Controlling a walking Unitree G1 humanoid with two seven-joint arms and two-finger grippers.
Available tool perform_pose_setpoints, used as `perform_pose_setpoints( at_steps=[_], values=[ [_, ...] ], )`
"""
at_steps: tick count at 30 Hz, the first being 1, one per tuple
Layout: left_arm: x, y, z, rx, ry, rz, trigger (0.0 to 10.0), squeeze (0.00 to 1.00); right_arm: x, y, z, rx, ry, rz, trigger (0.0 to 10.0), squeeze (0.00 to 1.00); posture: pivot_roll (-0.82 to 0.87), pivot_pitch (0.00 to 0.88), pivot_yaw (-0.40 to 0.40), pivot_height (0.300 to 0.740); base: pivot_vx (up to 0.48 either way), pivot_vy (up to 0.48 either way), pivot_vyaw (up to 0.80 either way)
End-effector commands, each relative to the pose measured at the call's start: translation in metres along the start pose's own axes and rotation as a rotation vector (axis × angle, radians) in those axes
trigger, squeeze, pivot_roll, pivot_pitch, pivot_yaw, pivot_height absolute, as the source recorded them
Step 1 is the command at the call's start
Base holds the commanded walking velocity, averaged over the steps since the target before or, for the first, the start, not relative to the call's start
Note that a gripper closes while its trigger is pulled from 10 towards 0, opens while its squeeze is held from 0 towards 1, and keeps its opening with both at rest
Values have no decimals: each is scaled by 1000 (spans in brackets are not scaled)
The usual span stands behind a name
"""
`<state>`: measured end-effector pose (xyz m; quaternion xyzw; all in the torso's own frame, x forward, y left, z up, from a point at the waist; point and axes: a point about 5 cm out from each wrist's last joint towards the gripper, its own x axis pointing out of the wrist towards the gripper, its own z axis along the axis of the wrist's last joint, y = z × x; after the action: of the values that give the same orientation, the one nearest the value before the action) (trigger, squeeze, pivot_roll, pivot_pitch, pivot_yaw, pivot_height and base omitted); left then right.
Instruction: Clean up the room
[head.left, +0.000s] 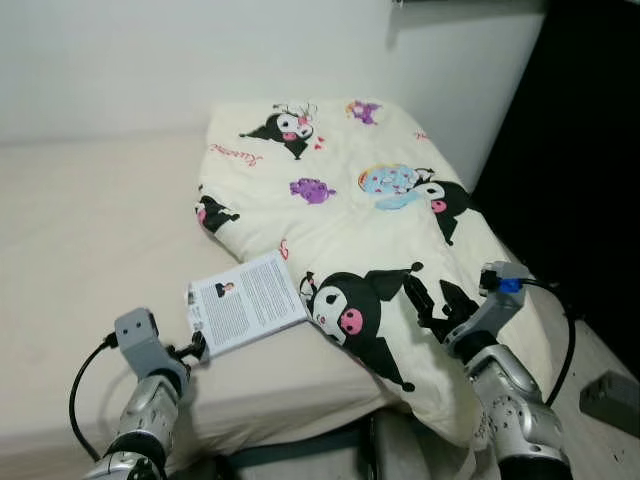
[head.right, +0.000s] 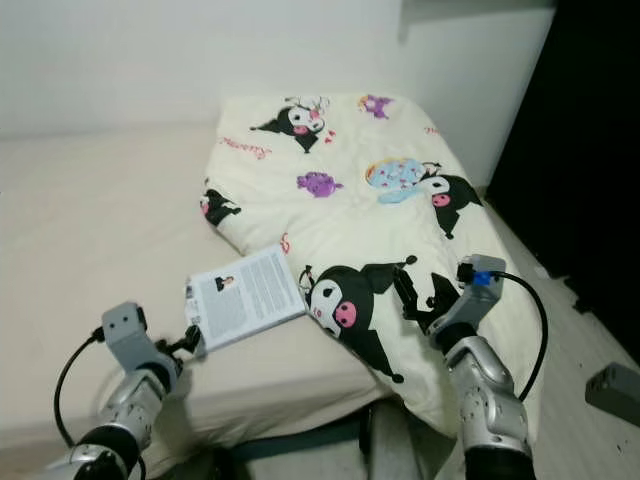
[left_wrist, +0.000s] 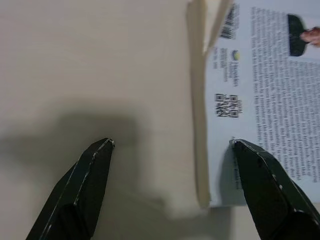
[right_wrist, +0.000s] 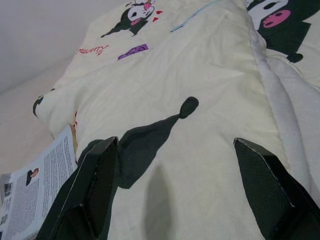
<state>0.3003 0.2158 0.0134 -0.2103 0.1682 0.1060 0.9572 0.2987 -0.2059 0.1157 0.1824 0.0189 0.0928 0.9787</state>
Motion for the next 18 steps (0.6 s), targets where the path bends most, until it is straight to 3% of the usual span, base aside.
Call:
perform_pose_setpoints(
  at_steps=[1, 8, 11, 18],
  values=[
    [-3, -6, -13, -66, 38, -35, 10000, 0, -5, 5, 7, 5, 1, 10, 10000, 0, -221, 242, -1, 530, 0, 0, 0],
    [0, -15, -9, -156, 18, -66, 10000, 0, -12, 8, 13, 6, 12, 9, 10000, 0, -239, 274, -24, 530, 0, 0, 0],
    [4, -30, -4, -270, 20, -161, 10000, 0, -15, 12, 15, 10, 27, 10, 10000, 0, -248, 299, -36, 530, 0, 0, 0],
    [4, -44, -10, -319, 62, -239, 10000, 0, -16, 13, 19, 20, 29, 0, 10000, 0, -262, 302, -36, 530, 0, 0, 0]
  ],
)
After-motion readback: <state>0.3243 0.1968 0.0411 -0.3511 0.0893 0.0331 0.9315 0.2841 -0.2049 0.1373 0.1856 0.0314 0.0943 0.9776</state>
